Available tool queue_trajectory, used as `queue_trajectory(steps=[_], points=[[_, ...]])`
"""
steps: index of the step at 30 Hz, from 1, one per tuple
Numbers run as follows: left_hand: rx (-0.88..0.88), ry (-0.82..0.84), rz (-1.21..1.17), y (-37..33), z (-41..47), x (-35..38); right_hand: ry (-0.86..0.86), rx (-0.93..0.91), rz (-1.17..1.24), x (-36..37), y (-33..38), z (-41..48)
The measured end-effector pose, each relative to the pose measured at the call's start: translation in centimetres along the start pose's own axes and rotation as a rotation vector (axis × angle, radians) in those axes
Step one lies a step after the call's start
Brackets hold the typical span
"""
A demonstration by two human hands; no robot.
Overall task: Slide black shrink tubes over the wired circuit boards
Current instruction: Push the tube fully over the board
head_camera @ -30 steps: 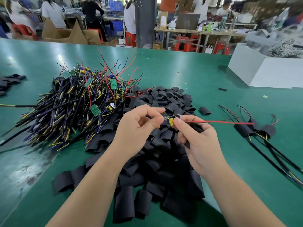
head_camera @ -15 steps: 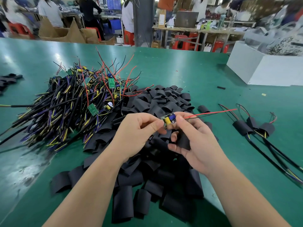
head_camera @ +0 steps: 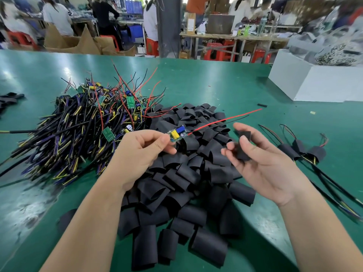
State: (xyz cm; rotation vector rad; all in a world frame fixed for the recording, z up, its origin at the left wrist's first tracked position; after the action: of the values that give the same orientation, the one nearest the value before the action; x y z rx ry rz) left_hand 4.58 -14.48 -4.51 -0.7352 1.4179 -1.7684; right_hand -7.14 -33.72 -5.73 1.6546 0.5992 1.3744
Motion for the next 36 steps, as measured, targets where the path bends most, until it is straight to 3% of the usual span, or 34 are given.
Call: queue_trajectory(steps=[8,15,29,36], points=[[0.001,0.098,-0.075,0.3,-0.1,-0.5,-0.222,-0.11,0.144,-2.6,1.1,0.3],[0.023,0.201,-0.031,0.5,-0.2,0.6,-0.172,-0.105,0.406,-1.2,1.0,0.3],[0.045,0.087,0.122,-0.1,-0.3,0.2,-0.104,-0.106,0.375,0.4,1.7,-0.5],[0.058,0.086,0.155,-0.8,-0.5,0.9,-0.19,-0.244,0.083,-0.3,2.1,-0.8]])
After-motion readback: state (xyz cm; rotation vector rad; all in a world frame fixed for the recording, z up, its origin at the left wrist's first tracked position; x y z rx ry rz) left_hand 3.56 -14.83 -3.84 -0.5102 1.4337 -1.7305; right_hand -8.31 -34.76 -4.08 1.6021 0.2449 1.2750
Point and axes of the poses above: each hand's wrist, its own z-axis towards the middle knuckle, its own x-axis out of the palm, y = z × x, the point moved 8 cm from there along z, towards the middle knuckle, and after that the axes turned 2 degrees about -z, right-handed, at the moved point
